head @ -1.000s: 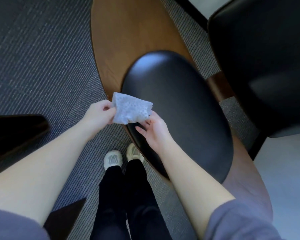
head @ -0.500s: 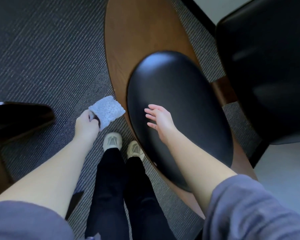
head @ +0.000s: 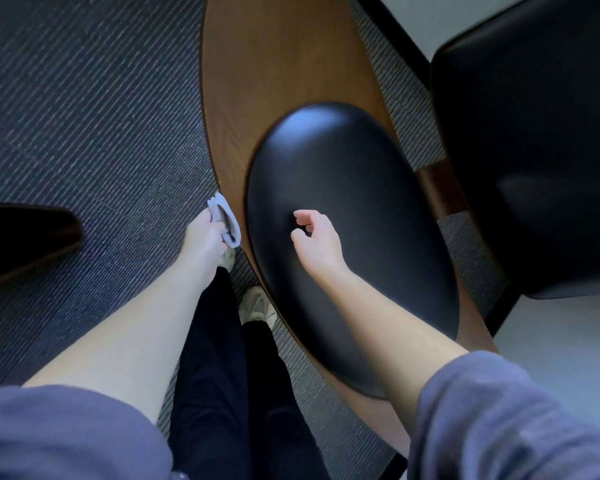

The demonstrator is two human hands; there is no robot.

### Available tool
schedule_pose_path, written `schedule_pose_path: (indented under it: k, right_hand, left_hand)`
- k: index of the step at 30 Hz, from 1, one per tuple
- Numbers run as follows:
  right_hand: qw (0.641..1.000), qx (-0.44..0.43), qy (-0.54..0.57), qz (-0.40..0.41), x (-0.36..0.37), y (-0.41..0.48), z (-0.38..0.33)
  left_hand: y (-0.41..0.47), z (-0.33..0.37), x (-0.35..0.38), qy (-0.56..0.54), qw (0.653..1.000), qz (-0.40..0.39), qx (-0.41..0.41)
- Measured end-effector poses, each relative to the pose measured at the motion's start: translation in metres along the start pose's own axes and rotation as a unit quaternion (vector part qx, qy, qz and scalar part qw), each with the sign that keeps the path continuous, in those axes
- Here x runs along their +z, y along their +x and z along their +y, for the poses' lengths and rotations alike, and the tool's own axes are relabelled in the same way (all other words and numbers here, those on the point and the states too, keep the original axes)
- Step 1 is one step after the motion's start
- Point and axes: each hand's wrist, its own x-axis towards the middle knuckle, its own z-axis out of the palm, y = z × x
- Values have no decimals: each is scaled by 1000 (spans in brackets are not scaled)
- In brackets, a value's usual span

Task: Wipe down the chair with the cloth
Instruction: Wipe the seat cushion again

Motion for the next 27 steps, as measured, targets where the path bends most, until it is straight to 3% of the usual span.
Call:
schedule_pose_path:
  k: [5, 14, 18, 27]
  right_hand:
    - [1000, -2, 1, 19, 3, 8, 0]
    - [991, -50, -79, 91, 12, 19, -12]
    - [992, -44, -64, 98, 15, 23, -24]
    - [996, -5, -25, 80, 6, 37, -54]
  left_hand:
    - [11, -5, 5, -117, 993, 5, -26]
    - [22, -8, 27, -24, 997, 67, -27]
    - [28, 31, 34, -30, 993, 115, 21]
    - [37, 146, 42, 139, 958, 127, 215]
